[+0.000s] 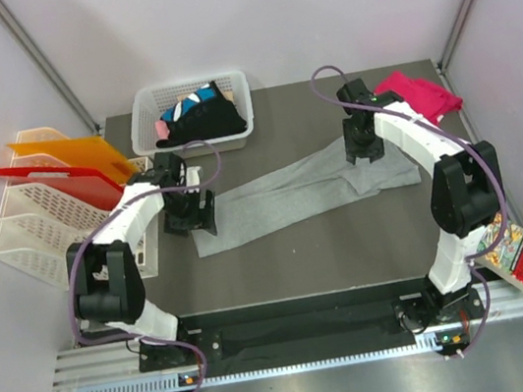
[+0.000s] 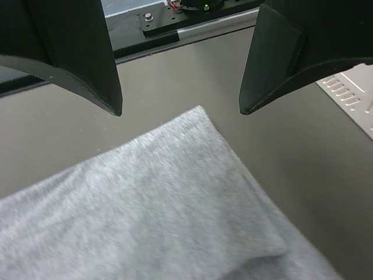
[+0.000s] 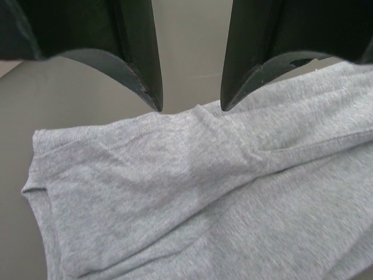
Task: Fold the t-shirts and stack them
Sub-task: Grab the bottom of the folded rectangular tshirt with left arm, then fold the folded rectangular tshirt in 1/3 of the way
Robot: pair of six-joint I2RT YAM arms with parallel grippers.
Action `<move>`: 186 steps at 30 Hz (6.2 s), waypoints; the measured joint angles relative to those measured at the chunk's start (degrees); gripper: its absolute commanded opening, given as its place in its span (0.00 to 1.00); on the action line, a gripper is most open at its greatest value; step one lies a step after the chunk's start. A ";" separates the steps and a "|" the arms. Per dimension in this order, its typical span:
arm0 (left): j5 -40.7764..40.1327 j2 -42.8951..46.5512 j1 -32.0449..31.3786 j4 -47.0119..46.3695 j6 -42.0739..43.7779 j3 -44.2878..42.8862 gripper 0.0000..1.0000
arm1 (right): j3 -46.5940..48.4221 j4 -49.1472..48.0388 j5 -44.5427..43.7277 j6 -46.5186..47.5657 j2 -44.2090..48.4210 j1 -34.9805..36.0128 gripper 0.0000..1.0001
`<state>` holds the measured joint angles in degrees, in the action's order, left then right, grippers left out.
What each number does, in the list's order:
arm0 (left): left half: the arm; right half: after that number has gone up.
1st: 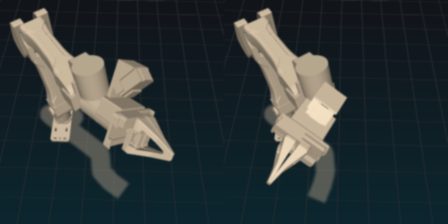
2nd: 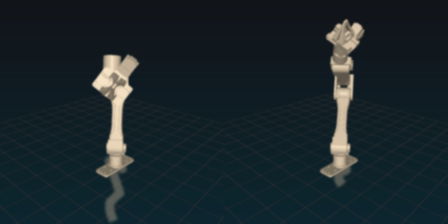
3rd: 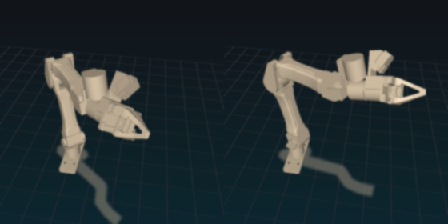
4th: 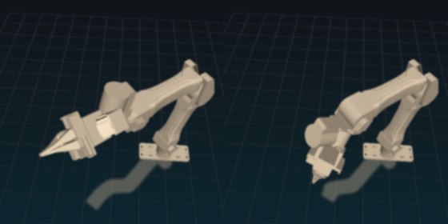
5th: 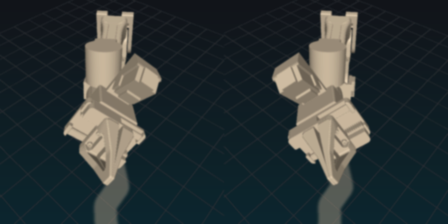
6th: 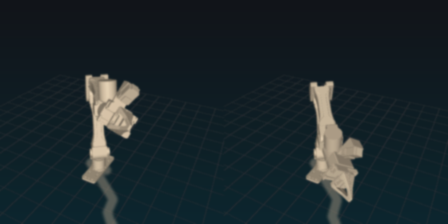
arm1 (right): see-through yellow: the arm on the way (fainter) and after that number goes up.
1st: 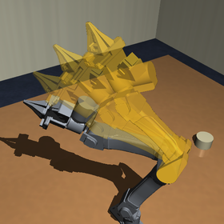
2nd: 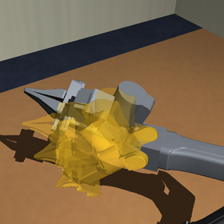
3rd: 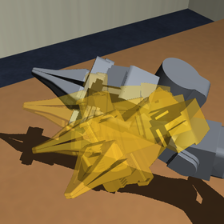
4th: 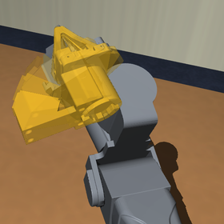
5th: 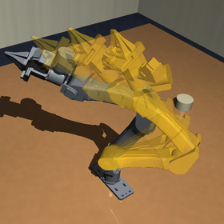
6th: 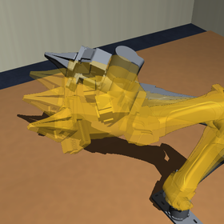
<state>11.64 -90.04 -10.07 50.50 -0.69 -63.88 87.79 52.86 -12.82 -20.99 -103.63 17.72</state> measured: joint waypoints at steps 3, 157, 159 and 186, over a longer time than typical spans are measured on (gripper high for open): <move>-1.73 -1.29 1.01 -1.05 -1.49 0.00 0.91 | -1.27 0.15 0.02 0.00 0.70 0.26 0.45; -6.14 -41.88 -26.58 11.93 -5.40 -56.78 0.00 | -8.41 3.93 2.54 -1.14 13.38 1.86 0.41; -6.54 -41.24 -26.25 11.52 -5.40 -57.16 0.00 | -8.61 3.80 2.69 -1.20 13.40 1.86 0.41; -4.11 -29.57 -13.81 8.50 -5.18 -53.55 0.99 | -10.45 3.02 5.60 -2.54 13.60 2.16 0.43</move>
<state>7.53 -119.61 -23.88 59.00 -5.87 -117.43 77.34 55.88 -7.22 -23.53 -90.04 19.88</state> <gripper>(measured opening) 0.991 0.434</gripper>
